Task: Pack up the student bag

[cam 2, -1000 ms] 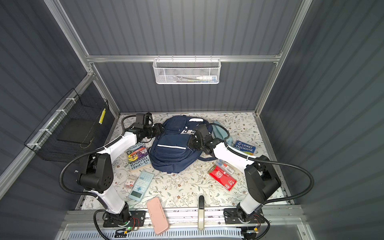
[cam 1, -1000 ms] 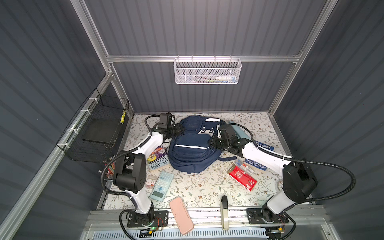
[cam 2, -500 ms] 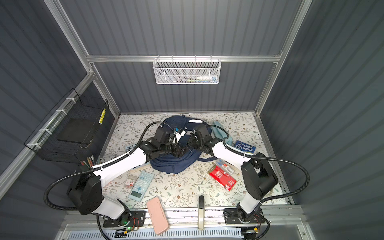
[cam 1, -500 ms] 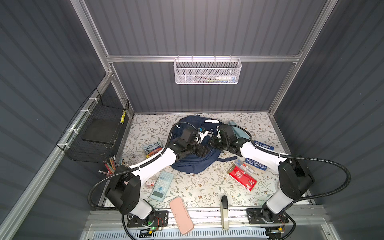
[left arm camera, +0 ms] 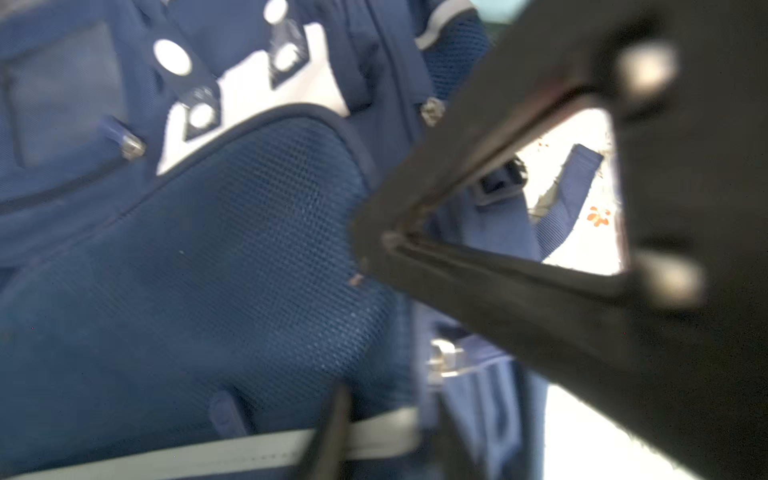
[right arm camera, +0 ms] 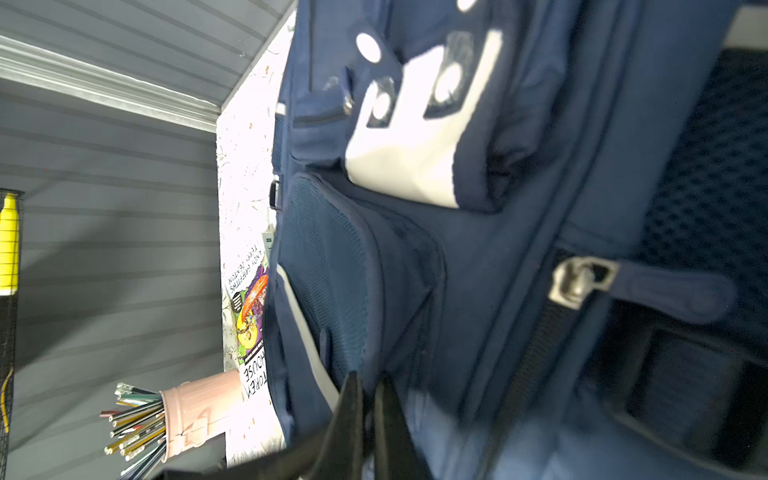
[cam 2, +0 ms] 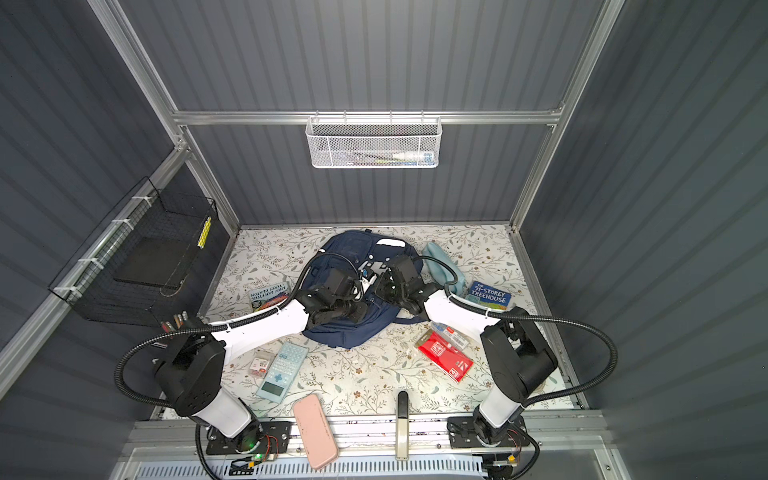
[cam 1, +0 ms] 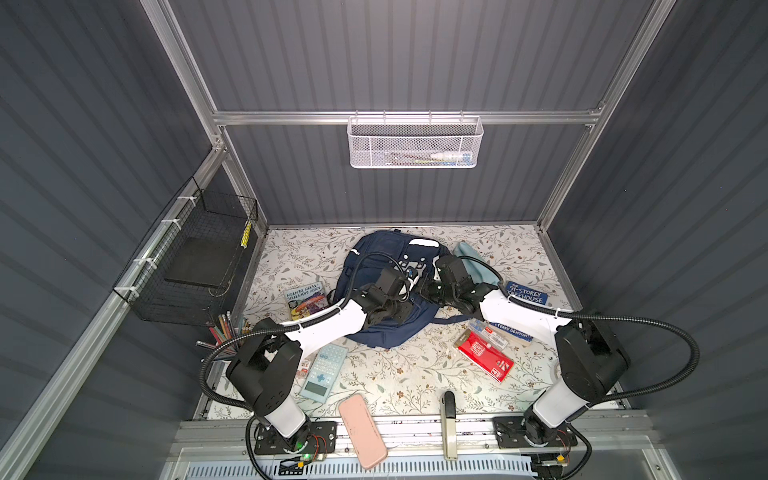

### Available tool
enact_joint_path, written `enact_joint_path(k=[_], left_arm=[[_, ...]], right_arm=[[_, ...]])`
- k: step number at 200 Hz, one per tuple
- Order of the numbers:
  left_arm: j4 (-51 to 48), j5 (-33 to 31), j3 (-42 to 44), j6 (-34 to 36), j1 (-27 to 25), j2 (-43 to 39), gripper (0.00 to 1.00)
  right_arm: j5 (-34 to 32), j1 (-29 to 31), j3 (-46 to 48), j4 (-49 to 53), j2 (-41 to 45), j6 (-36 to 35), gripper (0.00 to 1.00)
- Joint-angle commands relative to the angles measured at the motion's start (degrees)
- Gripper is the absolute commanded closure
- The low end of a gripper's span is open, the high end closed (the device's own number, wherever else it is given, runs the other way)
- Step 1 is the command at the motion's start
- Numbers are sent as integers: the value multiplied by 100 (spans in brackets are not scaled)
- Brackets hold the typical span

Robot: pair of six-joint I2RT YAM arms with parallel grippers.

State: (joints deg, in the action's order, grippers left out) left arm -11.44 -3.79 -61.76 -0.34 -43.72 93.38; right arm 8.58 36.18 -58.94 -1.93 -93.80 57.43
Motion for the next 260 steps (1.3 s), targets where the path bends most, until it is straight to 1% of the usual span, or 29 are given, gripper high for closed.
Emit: enact_joint_path(k=[1, 6, 10, 12, 17, 20, 24, 33, 38, 44, 49, 55, 69, 79, 93, 104, 119, 146, 172, 193, 207, 221, 231, 239, 247, 254, 255, 256, 260], left_arm=[[54, -487, -159, 69, 179, 99, 100], [42, -491, -153, 102, 180, 64, 100], [8, -491, -160, 138, 177, 35, 100], [-12, -491, -168, 157, 175, 23, 100], [-61, -491, -189, 196, 176, -14, 100], [-72, -489, -188, 220, 181, -34, 100], [-78, -486, -183, 255, 178, -74, 100], [0, -433, -122, 311, 179, -171, 100], [61, -398, -86, 362, 184, -221, 100], [135, -340, -39, 414, 176, -283, 100], [193, -268, -11, 436, 182, -325, 100], [220, -178, 1, 466, 182, -372, 100], [234, 72, -14, 545, 182, -457, 100], [297, 122, -13, 569, 181, -530, 100], [320, 138, -64, 635, 182, -599, 100], [288, 155, -95, 695, 189, -628, 100], [299, 210, -82, 710, 201, -665, 100], [346, 448, -58, 706, 231, -701, 100], [353, 496, -13, 702, 287, -810, 100], [567, 930, 94, 563, 467, -905, 100], [626, 1026, 83, 503, 535, -885, 100], [643, 1151, 51, 468, 597, -840, 100], [656, 1259, 24, 432, 629, -822, 100], [637, 1283, 1, 433, 628, -815, 100], [639, 1280, -9, 413, 631, -814, 100], [639, 1280, -9, 406, 641, -820, 100], [641, 1282, -11, 400, 639, -821, 100], [642, 1283, -11, 397, 638, -821, 100], [662, 1288, -6, 370, 650, -811, 100]], right_arm=[[550, 28, 51, -199, 414, -266, 99], [595, -46, 23, -55, 450, -487, 90], [632, -116, -13, 64, 478, -743, 78], [651, -152, -39, 121, 488, -892, 69], [680, -237, -123, 345, 518, -1285, 52], [645, -285, -210, 523, 532, -1529, 46], [556, -348, -338, 816, 561, -1869, 41], [258, -431, -620, 1412, 615, -2736, 33], [-17, -448, -735, 1625, 660, -3234, 29], [-322, -469, -802, 1759, 727, -3858, 23], [-416, -478, -778, 1716, 782, -4467, 21], [-463, -494, -680, 1592, 859, -5153, 17], [-255, -519, -241, 1159, 1058, -6959, 16], [14, -550, 114, 895, 1171, -7989, 13], [283, -599, 453, 553, 1239, -9052, 14], [295, -616, 586, 209, 1199, -9405, 13], [629, -727, 471, 128, 1034, -9678, 13], [916, -727, 147, 169, 525, -10356, 15], [872, -660, -171, 516, 75, -10775, 17], [918, -612, -130, 377, -114, -10983, 20], [968, -586, -126, 325, -210, -11037, 23], [913, -556, -131, 254, -296, -11034, 30], [876, -528, -65, 76, -338, -11033, 32], [782, -486, -19, -83, -378, -11056, 38], [742, -464, -6, -201, -402, -11054, 50], [729, -458, 5, -273, -408, -11041, 65], [714, -458, 9, -297, -404, -11029, 69], [714, -458, 9, -297, -404, -11029, 69], [692, -461, 33, -369, -395, -10991, 77]])
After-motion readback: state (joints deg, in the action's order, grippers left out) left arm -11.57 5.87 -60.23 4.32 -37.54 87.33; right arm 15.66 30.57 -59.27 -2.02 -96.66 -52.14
